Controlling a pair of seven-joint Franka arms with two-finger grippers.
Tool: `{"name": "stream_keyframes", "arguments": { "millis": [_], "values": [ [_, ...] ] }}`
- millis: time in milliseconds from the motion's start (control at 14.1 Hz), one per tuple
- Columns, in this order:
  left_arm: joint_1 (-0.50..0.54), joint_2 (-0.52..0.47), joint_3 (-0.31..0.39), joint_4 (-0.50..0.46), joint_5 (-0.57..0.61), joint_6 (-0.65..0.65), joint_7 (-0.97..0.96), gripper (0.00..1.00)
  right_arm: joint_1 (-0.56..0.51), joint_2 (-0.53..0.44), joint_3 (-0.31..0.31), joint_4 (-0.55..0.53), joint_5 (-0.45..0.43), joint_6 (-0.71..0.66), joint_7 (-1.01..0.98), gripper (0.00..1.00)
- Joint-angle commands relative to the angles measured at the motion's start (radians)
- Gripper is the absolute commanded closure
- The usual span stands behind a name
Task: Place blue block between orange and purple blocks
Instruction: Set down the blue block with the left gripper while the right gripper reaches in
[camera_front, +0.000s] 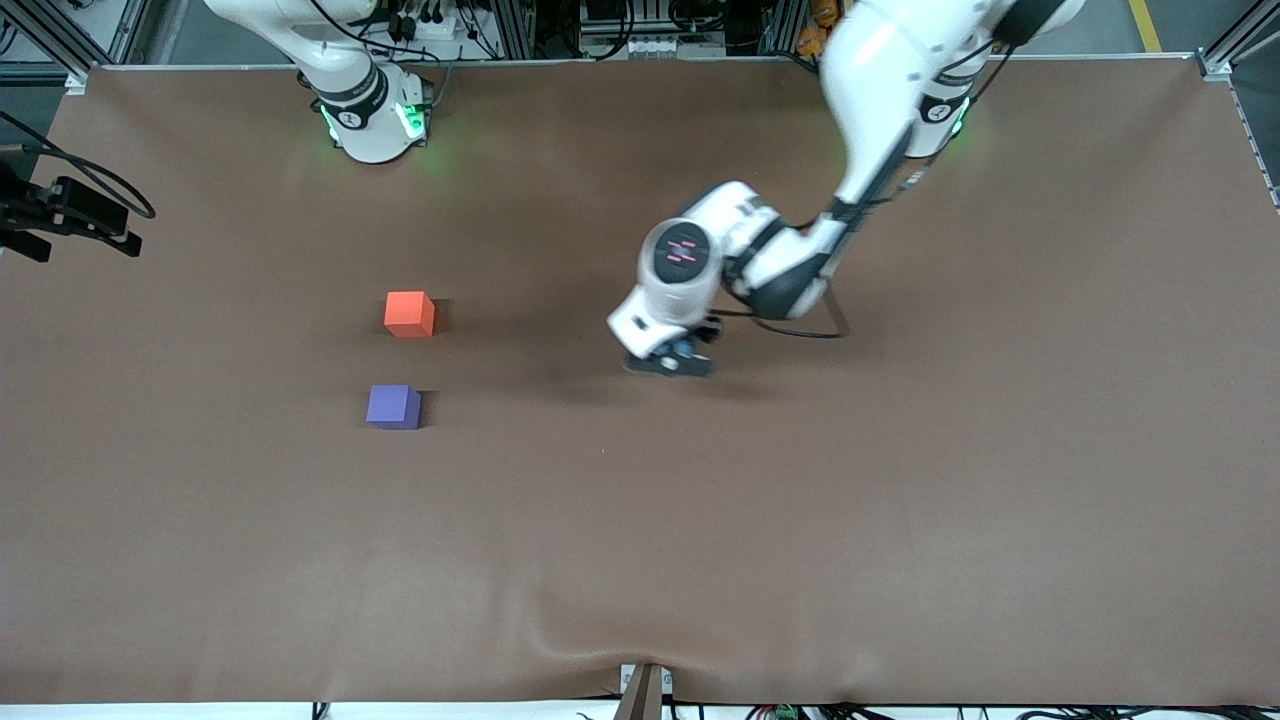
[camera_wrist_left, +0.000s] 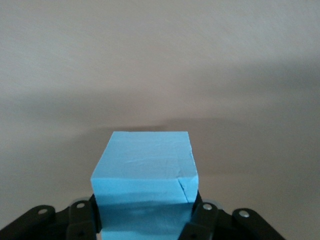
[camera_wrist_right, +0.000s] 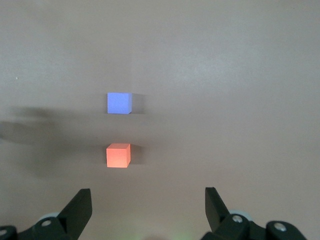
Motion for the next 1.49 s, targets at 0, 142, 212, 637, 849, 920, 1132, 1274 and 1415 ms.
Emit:
{"name": "stream_keyframes", "arguments": {
  "millis": [0,142,212,637,849,920,1132,1274,1415],
  "values": [
    [-0.069,0.092,0.022,0.105,0.012,-0.014,-0.022,0.66,-0.015,-0.003,0.013,-0.004,0.016,0.004,0.000,0.00],
    [-0.140,0.110,0.070,0.125,0.014,-0.011,-0.042,0.00,-0.015,-0.002,0.013,-0.004,0.016,0.001,0.000,0.00],
    [-0.170,0.100,0.104,0.125,0.015,-0.013,-0.065,0.00,-0.017,0.000,0.013,-0.004,0.016,0.001,0.000,0.00],
    [-0.062,-0.111,0.121,0.114,0.001,-0.141,-0.068,0.00,-0.020,0.080,0.015,0.005,0.013,-0.002,-0.006,0.00],
    [0.063,-0.249,0.118,0.094,0.000,-0.268,-0.057,0.00,0.026,0.092,0.021,-0.002,0.031,-0.016,0.005,0.00],
    [0.125,-0.277,0.117,0.093,0.000,-0.281,-0.045,0.00,0.061,0.104,0.018,-0.004,0.075,-0.019,0.012,0.00],
    [0.274,-0.349,0.112,0.091,0.000,-0.405,0.123,0.00,0.180,0.144,0.020,-0.002,0.122,0.011,0.198,0.00],
    [0.347,-0.386,0.109,0.090,0.000,-0.506,0.257,0.00,0.257,0.187,0.020,-0.004,0.172,0.053,0.314,0.00],
    [0.390,-0.421,0.109,0.087,-0.014,-0.571,0.309,0.00,0.361,0.228,0.018,-0.005,0.174,0.120,0.400,0.00]
  ]
}}
